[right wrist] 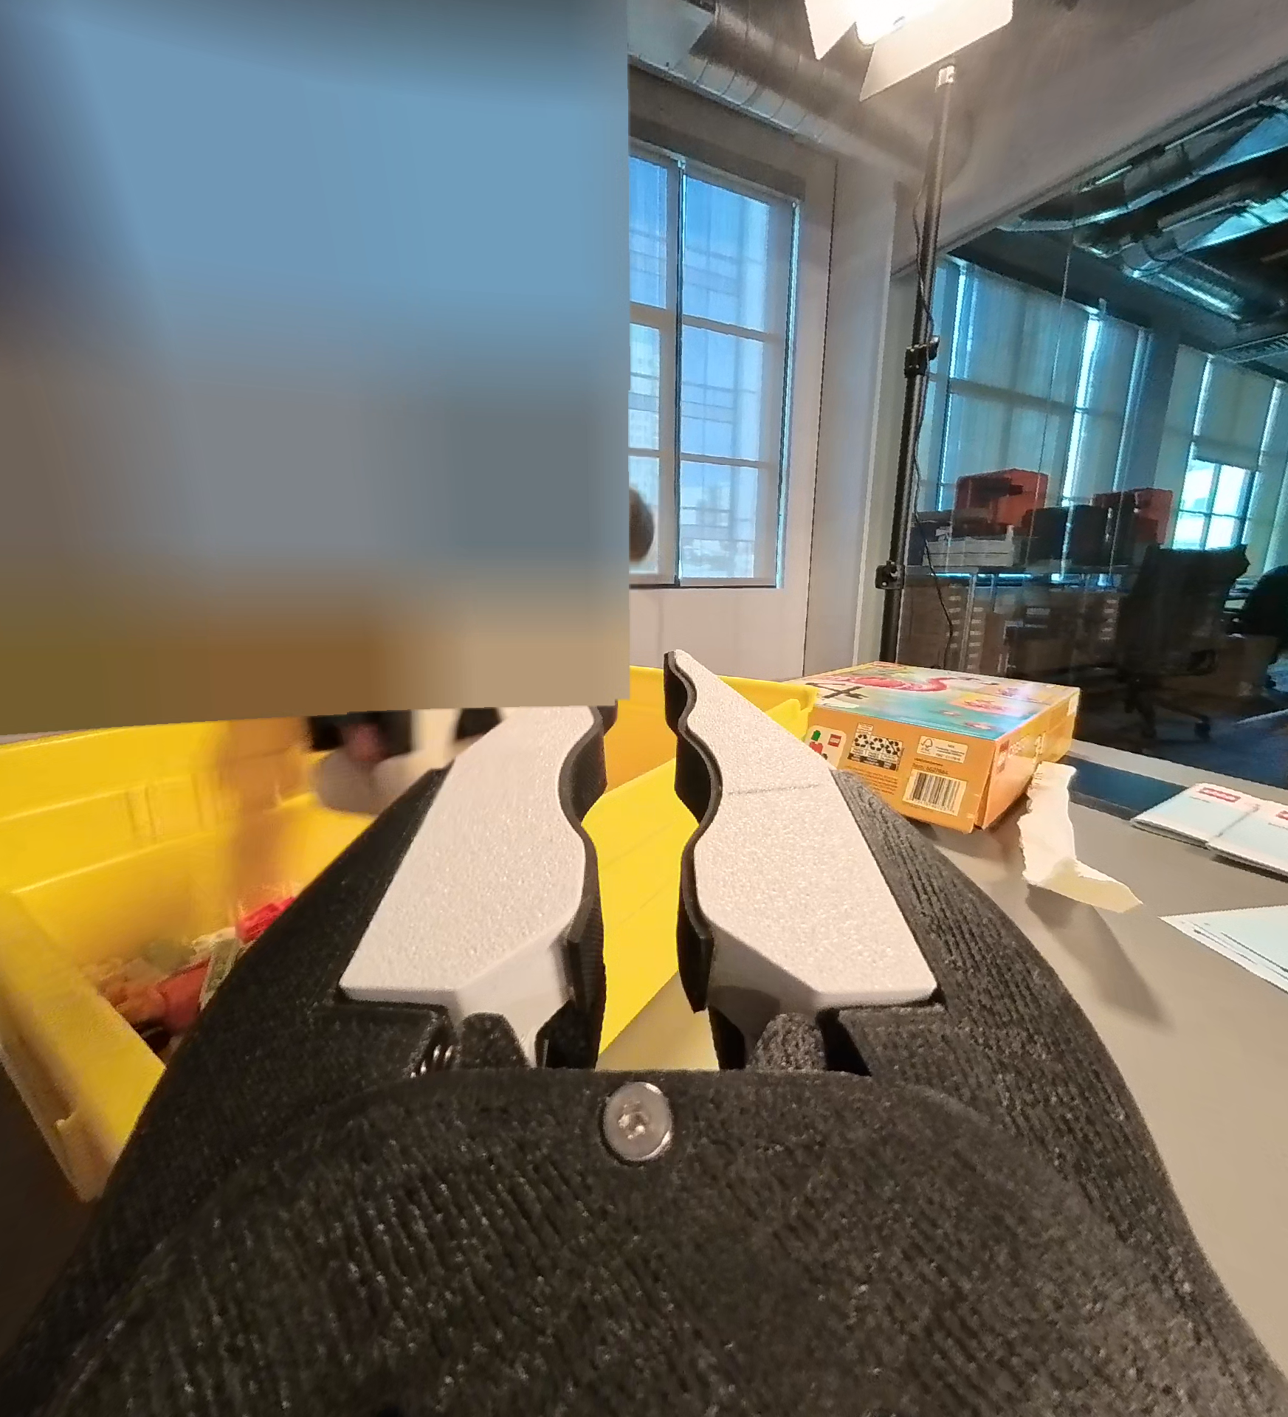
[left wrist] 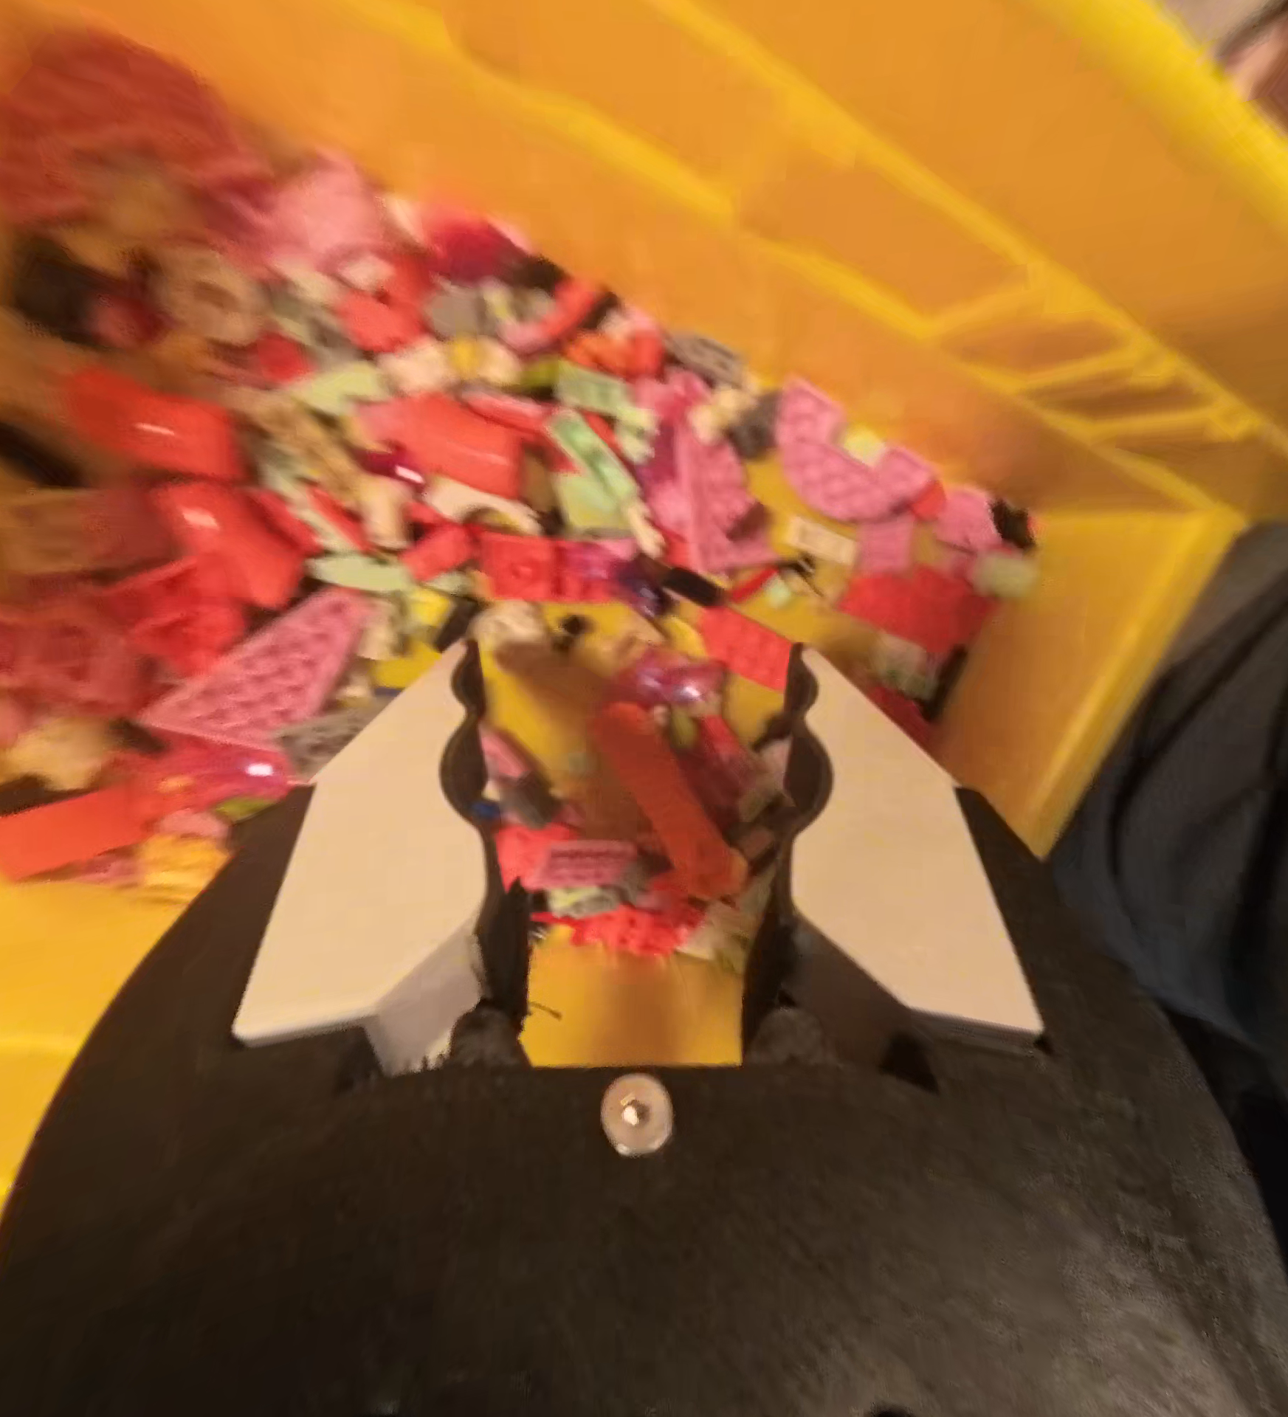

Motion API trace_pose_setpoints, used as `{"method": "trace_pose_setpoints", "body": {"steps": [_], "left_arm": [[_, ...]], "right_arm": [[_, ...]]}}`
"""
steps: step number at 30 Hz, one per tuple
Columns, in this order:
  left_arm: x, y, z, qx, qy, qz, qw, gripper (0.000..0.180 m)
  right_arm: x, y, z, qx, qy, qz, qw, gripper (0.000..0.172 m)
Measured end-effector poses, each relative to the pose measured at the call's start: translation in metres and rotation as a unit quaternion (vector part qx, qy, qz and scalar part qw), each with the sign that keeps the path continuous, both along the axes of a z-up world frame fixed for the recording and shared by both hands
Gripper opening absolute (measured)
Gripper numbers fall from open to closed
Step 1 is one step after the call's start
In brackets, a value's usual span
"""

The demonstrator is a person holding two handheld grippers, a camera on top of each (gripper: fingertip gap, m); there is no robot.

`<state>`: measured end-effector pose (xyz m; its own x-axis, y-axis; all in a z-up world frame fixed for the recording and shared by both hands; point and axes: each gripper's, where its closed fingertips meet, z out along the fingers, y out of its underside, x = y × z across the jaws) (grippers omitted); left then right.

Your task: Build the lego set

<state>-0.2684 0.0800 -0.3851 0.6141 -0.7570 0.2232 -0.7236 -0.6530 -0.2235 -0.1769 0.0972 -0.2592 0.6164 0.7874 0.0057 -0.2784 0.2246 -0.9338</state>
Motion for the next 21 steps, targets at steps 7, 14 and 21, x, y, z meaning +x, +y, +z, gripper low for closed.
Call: {"method": "trace_pose_setpoints", "body": {"steps": [7, 14, 21], "left_arm": [[-0.048, 0.099, 0.015, 0.17, 0.069, 0.178, 0.967, 0.021], [-0.072, 0.106, -0.011, 0.163, 0.197, 0.157, 0.954, 0.0], [-0.042, 0.066, -0.022, 0.084, 0.141, 0.106, 0.981, 0.0]], "right_arm": [[-0.001, 0.0, -0.001, 0.001, -0.003, 0.001, 1.0, 0.009], [-0.002, 0.0, -0.001, 0.001, -0.005, 0.002, 1.0, 0.009], [-0.002, 0.0, -0.001, -0.001, -0.005, 0.003, 1.0, 0.009]]}}
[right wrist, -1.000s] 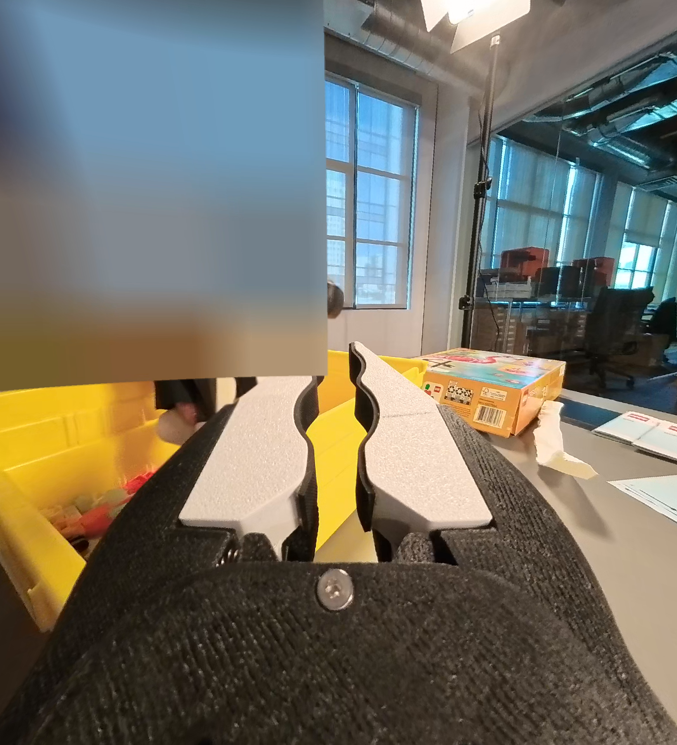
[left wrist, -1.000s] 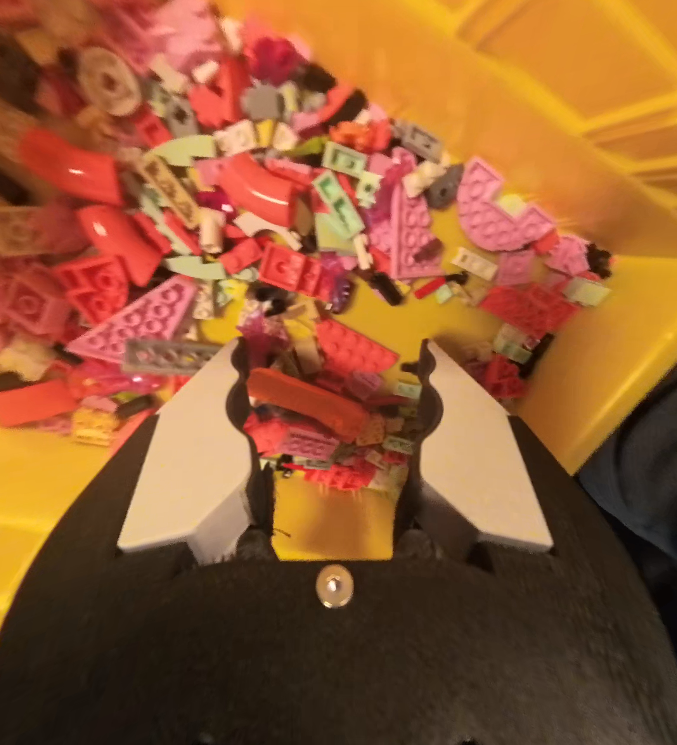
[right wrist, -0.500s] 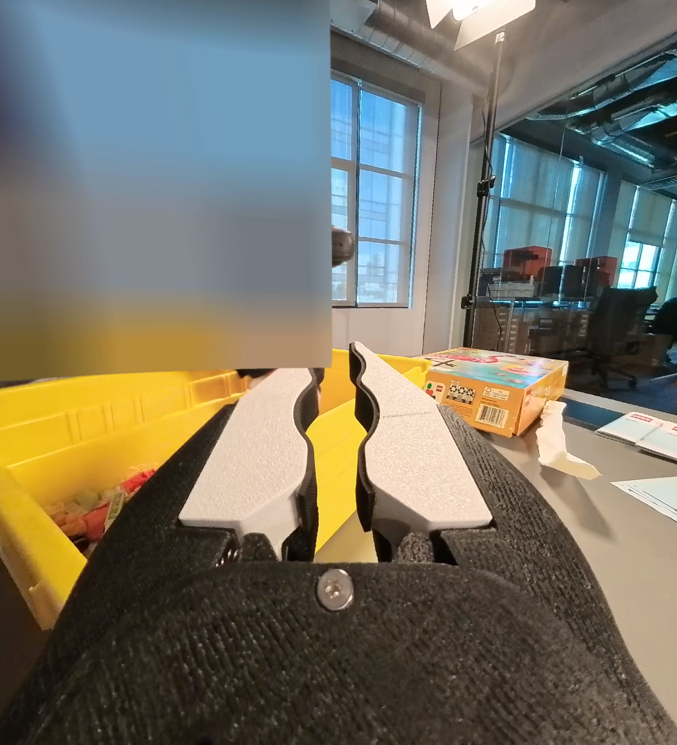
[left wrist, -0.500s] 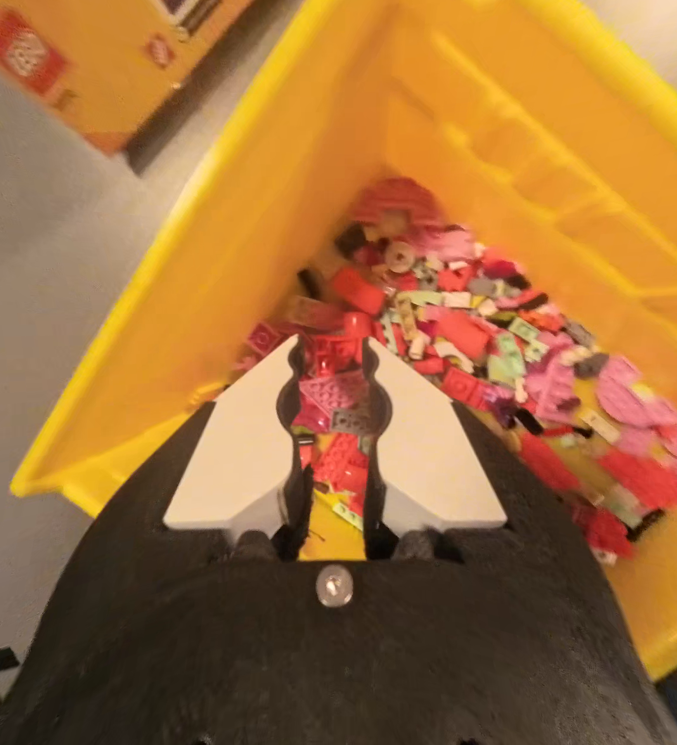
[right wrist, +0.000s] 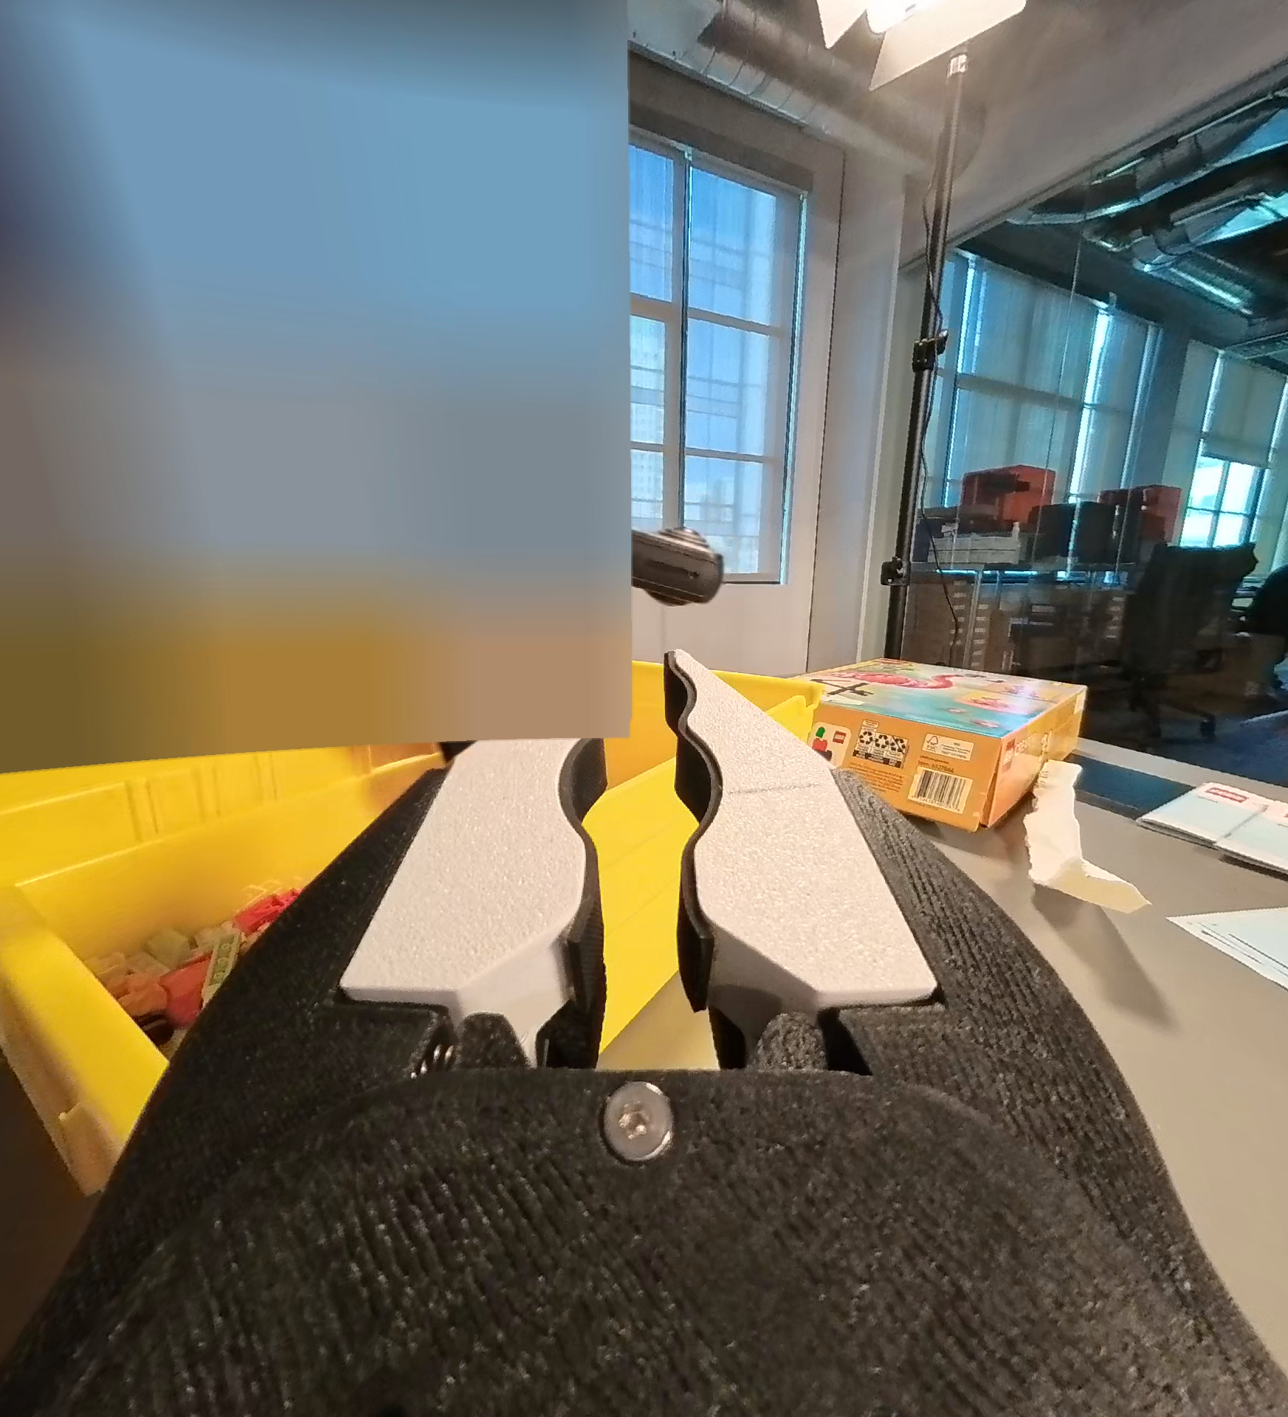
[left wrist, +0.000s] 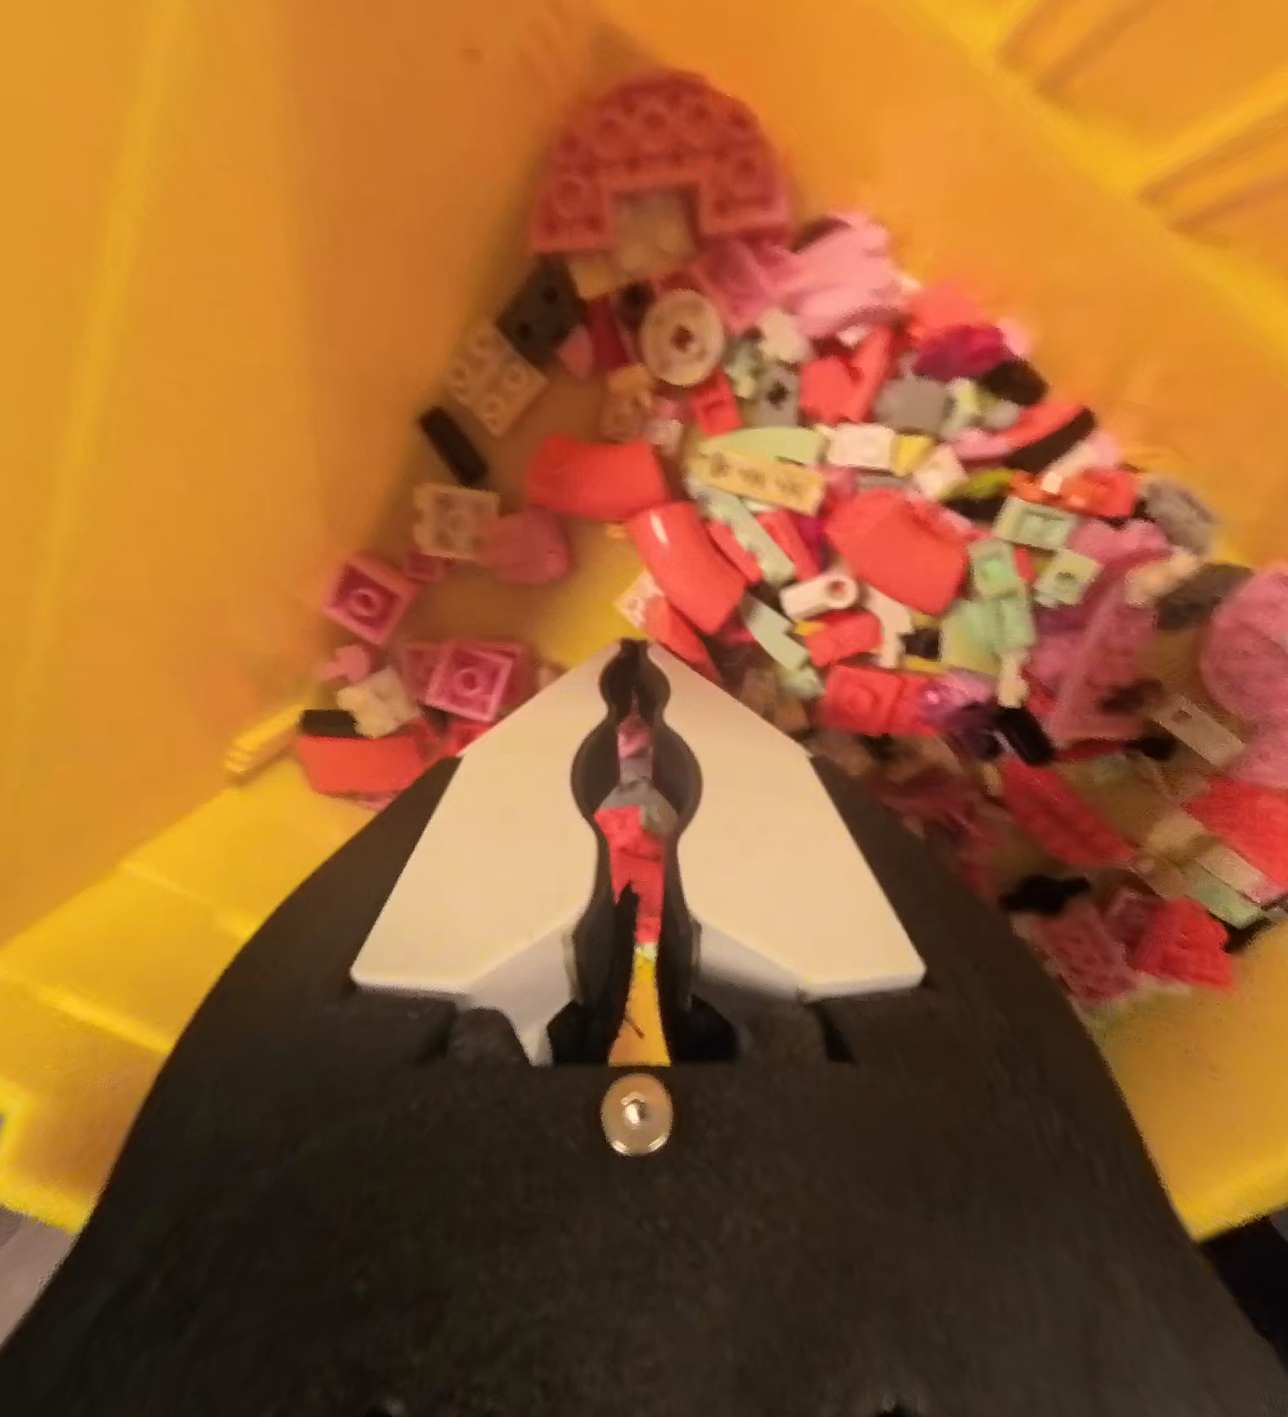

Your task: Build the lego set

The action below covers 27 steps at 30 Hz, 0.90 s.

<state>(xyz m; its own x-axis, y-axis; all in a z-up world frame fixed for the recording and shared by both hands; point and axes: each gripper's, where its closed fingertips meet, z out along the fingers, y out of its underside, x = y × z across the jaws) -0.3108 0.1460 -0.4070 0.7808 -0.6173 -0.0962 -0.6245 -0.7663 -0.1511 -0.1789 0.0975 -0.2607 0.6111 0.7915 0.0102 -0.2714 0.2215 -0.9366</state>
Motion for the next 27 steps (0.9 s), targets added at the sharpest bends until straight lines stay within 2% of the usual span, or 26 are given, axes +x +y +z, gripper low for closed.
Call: {"method": "trace_pose_setpoints", "body": {"steps": [7, 11, 13, 16, 22, 25, 27], "left_arm": [[0.038, -0.049, 0.002, -0.062, -0.058, -0.049, 0.995, 0.0], [0.066, -0.079, 0.001, -0.131, -0.109, -0.08, 0.982, 0.0], [0.066, -0.081, 0.002, -0.137, -0.106, -0.081, 0.982, 0.0], [0.056, -0.062, 0.015, -0.087, -0.108, -0.042, 0.989, 0.0], [0.034, -0.036, 0.07, 0.058, -0.122, 0.032, 0.99, 0.005], [0.025, -0.03, 0.099, 0.146, -0.133, 0.065, 0.978, 0.013], [0.024, -0.028, 0.116, 0.204, -0.163, 0.091, 0.961, 0.016]], "right_arm": [[-0.001, -0.001, -0.001, -0.002, -0.001, 0.003, 1.0, 0.009], [-0.001, -0.002, 0.0, 0.0, -0.002, 0.004, 1.0, 0.009], [0.0, -0.002, 0.0, 0.0, -0.001, 0.003, 1.0, 0.009], [0.001, -0.002, 0.0, -0.001, 0.001, 0.002, 1.0, 0.009], [0.002, -0.002, -0.001, -0.004, 0.002, 0.002, 1.0, 0.009], [0.001, -0.002, -0.002, -0.006, 0.001, 0.003, 1.0, 0.009], [0.001, -0.003, -0.002, -0.007, 0.002, 0.005, 1.0, 0.009]]}}
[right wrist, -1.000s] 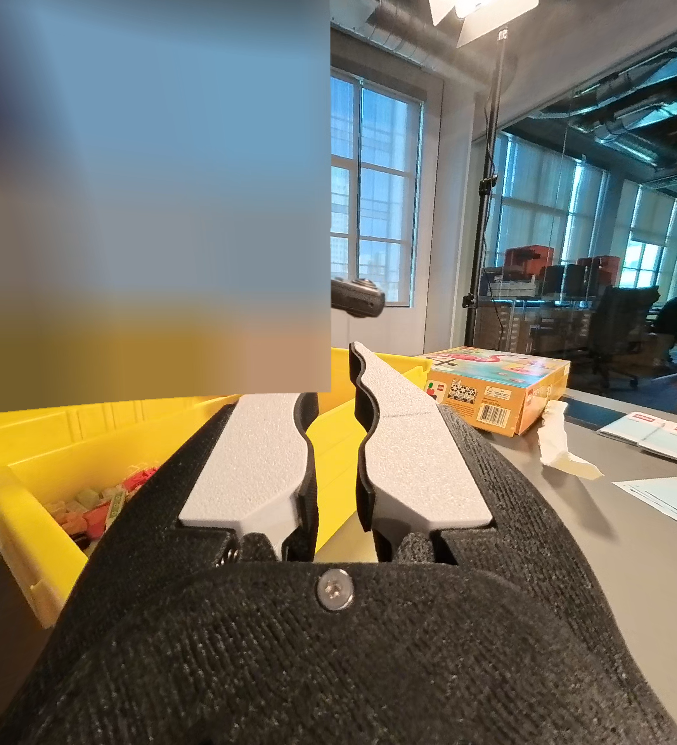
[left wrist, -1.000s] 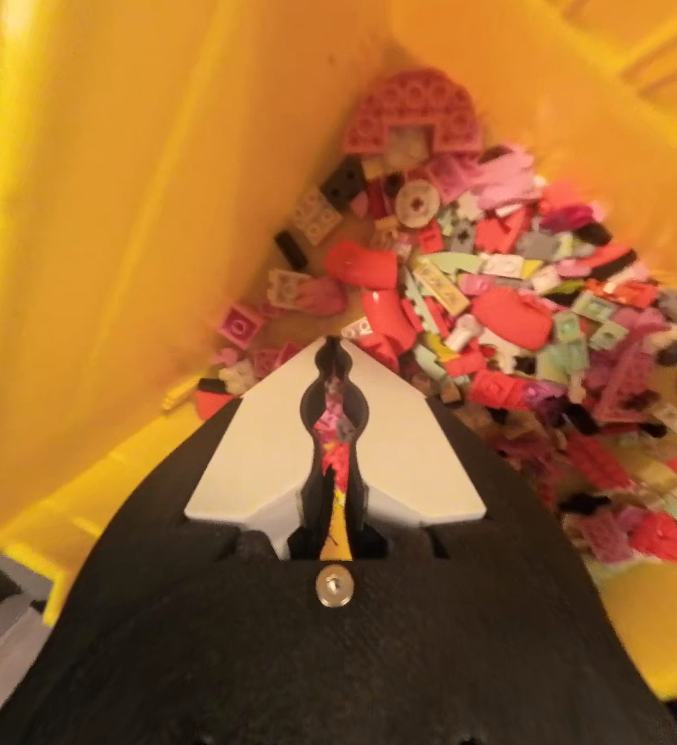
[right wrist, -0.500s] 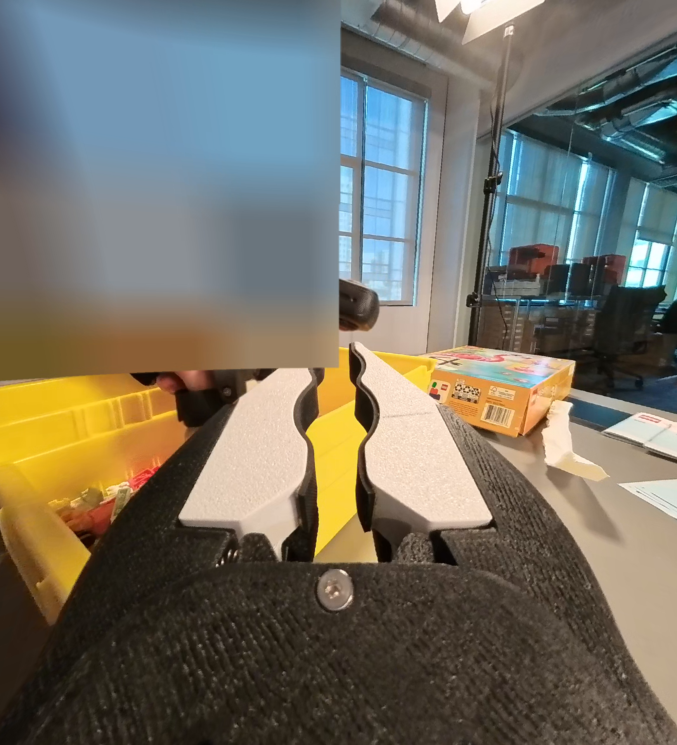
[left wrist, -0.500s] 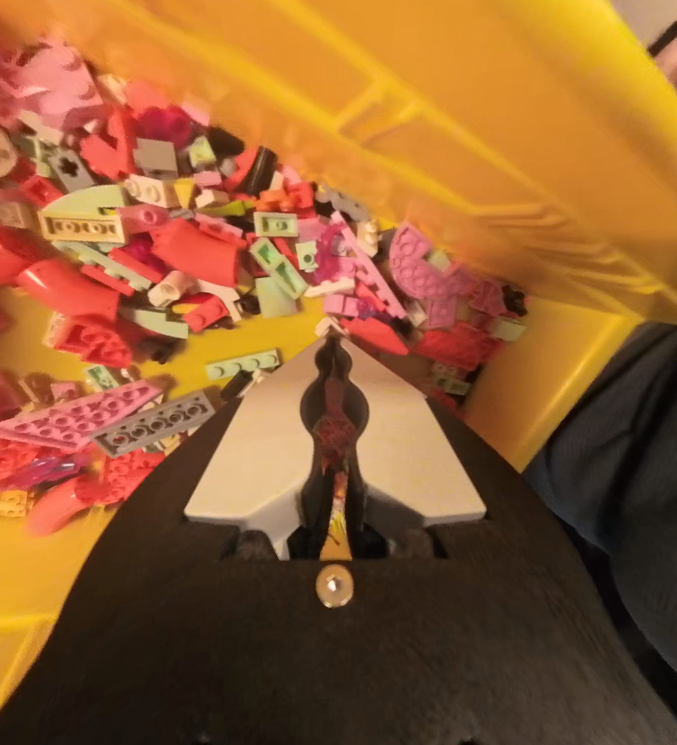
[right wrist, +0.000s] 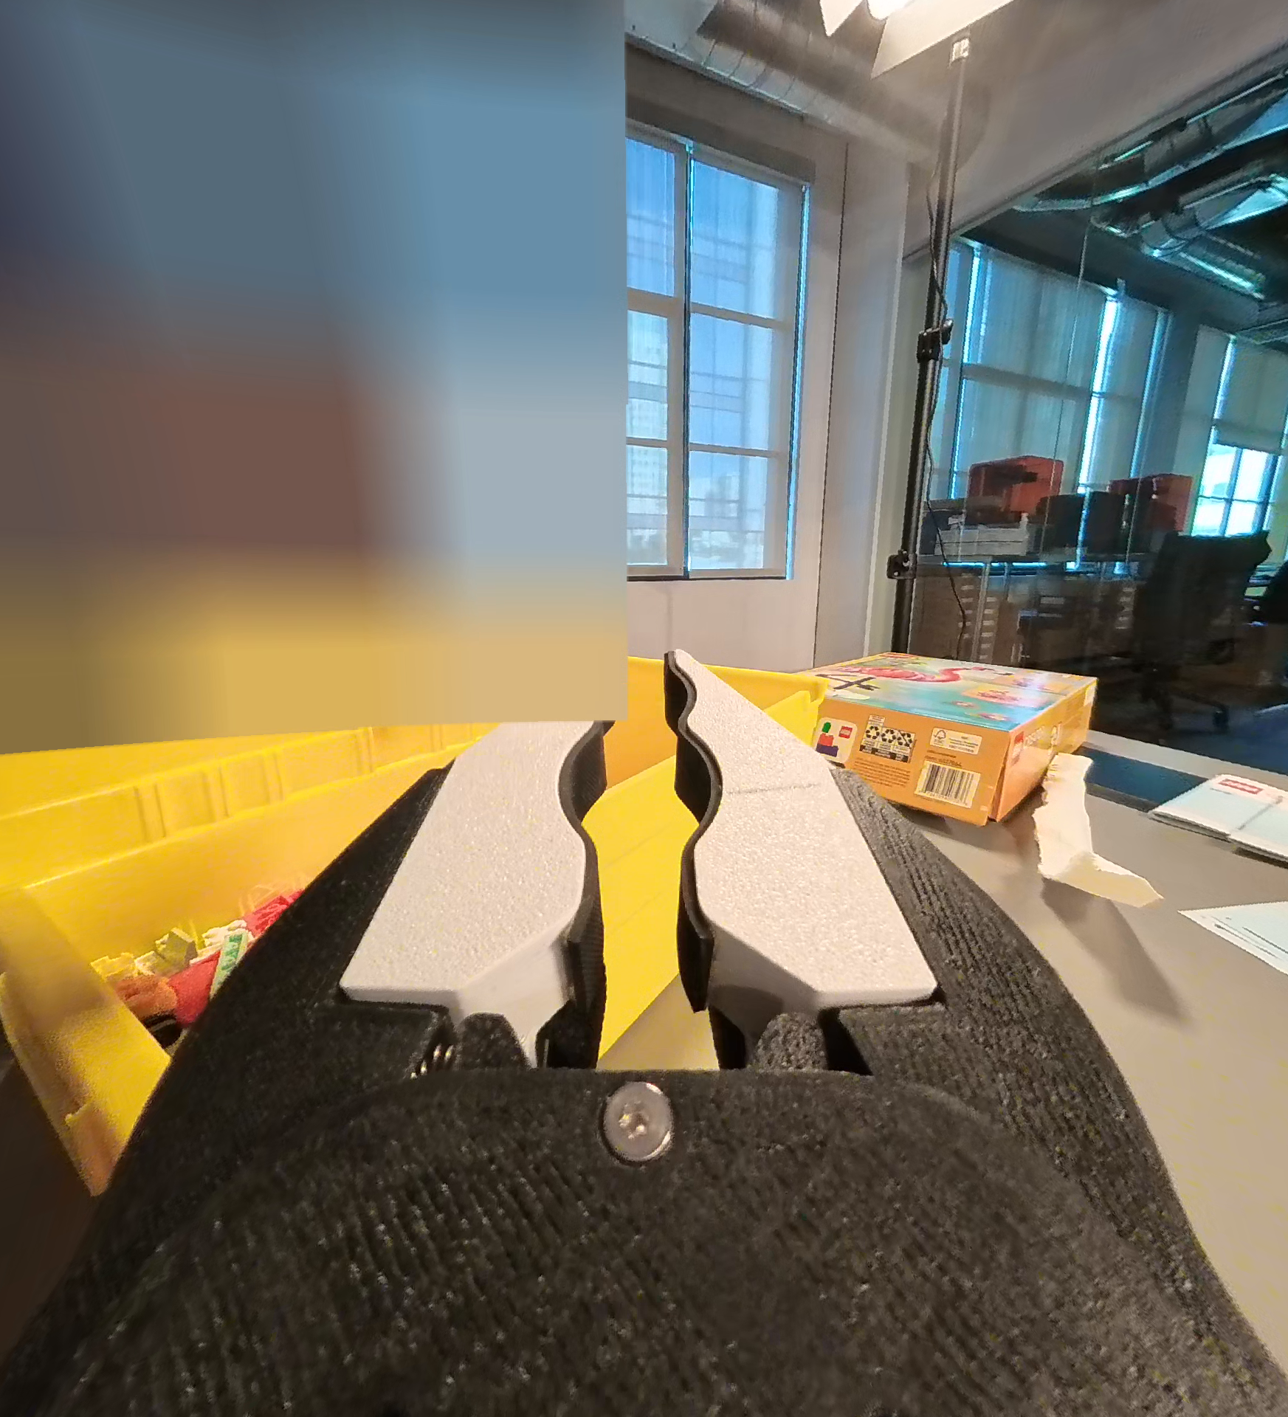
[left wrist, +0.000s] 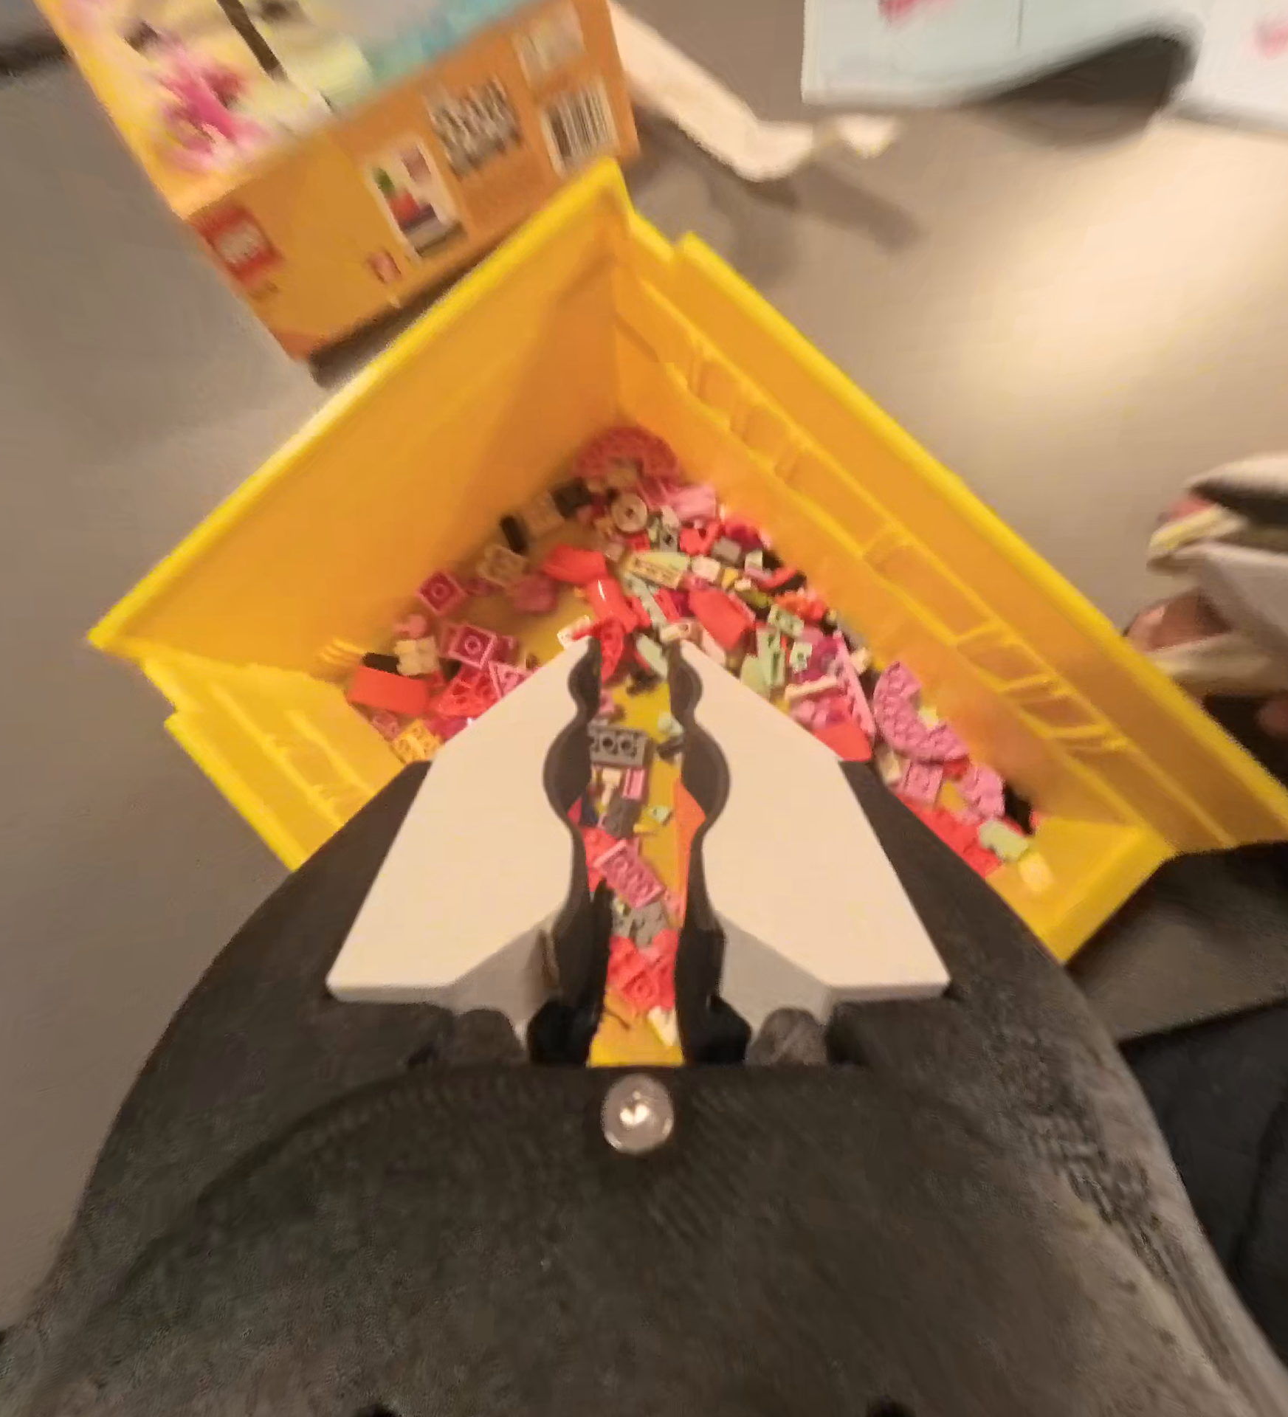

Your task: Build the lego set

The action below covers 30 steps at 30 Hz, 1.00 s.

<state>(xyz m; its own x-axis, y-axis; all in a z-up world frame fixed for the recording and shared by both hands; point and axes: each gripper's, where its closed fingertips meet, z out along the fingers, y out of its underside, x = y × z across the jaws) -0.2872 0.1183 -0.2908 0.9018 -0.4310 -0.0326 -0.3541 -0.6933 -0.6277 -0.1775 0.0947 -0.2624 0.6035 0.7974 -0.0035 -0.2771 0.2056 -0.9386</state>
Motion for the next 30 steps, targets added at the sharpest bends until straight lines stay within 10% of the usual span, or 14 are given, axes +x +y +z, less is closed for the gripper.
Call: {"method": "trace_pose_setpoints", "body": {"steps": [7, 14, 20, 30], "left_arm": [[0.01, 0.014, 0.008, 0.135, -0.01, 0.005, 0.991, 0.013], [0.029, 0.023, 0.045, 0.282, -0.203, -0.005, 0.938, 0.006], [-0.022, 0.003, 0.1, 0.403, -0.105, 0.075, 0.906, 0.002], [-0.037, 0.006, 0.066, 0.367, -0.037, 0.049, 0.928, 0.0]], "right_arm": [[-0.003, -0.006, 0.0, -0.002, -0.001, 0.014, 1.0, 0.009], [-0.007, -0.008, -0.006, -0.02, -0.008, 0.031, 0.999, 0.01], [-0.007, -0.007, -0.008, -0.035, -0.005, 0.038, 0.999, 0.01], [-0.009, -0.012, -0.009, -0.027, -0.014, 0.038, 0.999, 0.01]]}}
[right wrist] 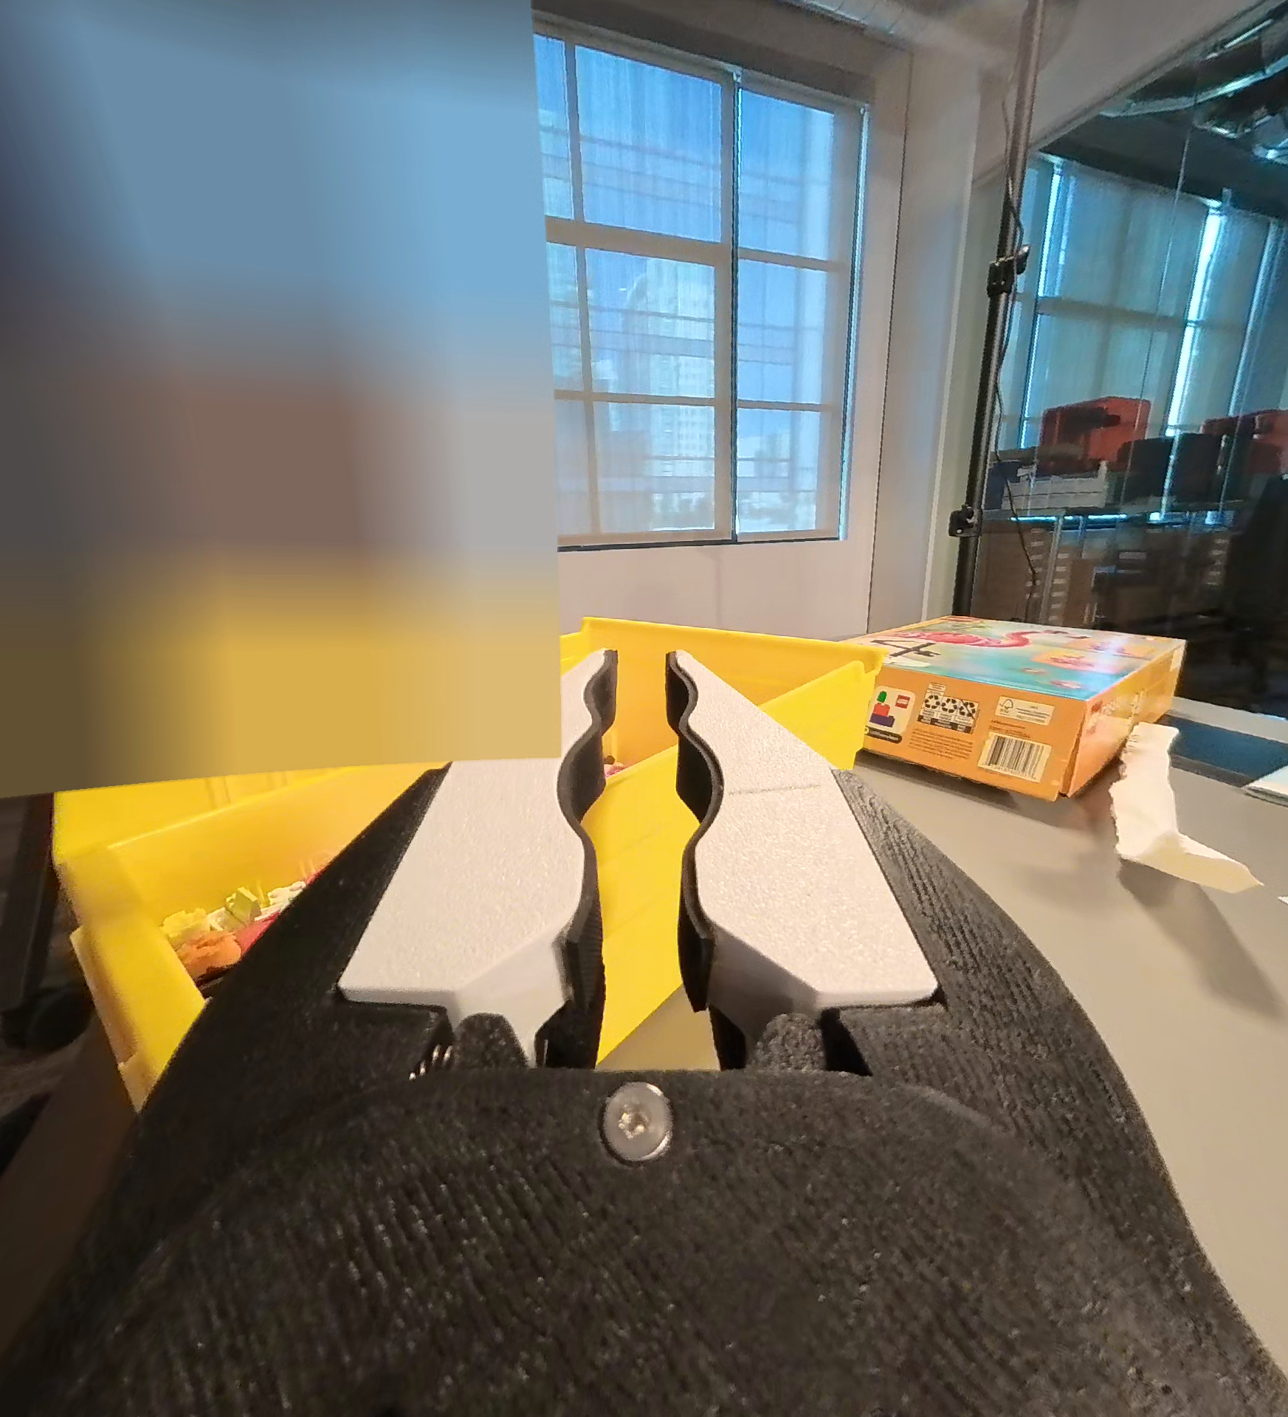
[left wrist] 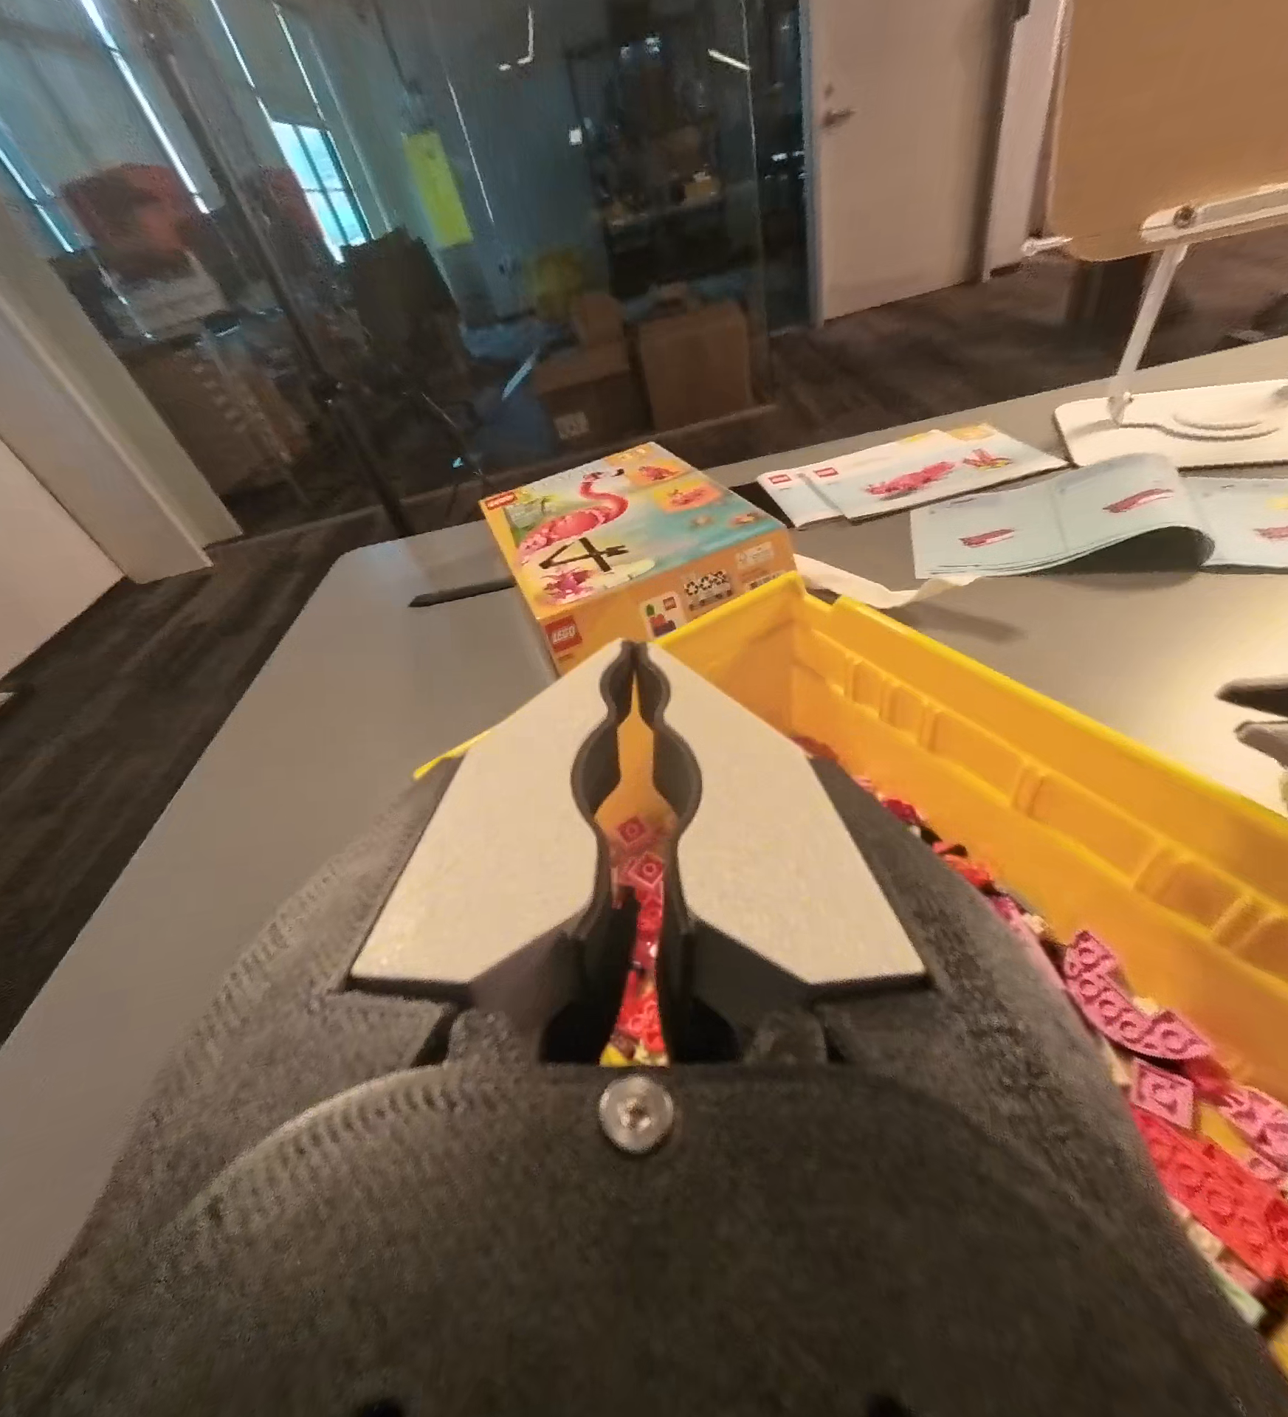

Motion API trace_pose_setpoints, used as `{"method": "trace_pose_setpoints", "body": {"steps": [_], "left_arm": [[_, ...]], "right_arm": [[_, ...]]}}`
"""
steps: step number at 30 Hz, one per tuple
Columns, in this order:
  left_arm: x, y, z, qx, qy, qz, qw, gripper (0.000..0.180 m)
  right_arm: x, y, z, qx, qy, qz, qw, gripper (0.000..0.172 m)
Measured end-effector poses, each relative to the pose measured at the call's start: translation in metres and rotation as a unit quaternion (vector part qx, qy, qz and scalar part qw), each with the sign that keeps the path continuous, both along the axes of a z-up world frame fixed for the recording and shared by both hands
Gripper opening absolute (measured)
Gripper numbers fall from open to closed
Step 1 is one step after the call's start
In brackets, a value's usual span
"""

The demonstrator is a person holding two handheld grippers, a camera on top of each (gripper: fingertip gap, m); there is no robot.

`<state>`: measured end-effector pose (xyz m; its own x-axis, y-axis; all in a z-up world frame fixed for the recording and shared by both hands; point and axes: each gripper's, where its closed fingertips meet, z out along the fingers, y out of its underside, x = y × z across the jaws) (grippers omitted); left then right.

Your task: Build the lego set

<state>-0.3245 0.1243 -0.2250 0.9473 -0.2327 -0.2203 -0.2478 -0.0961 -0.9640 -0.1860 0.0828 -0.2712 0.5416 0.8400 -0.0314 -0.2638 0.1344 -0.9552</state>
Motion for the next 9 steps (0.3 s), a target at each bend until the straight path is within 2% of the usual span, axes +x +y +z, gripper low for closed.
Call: {"method": "trace_pose_setpoints", "body": {"steps": [9], "left_arm": [[-0.019, -0.007, 0.017, 0.045, -0.105, 0.005, 0.993, 0.0]], "right_arm": [[0.0, -0.002, -0.001, -0.001, -0.002, 0.003, 1.0, 0.01]]}}
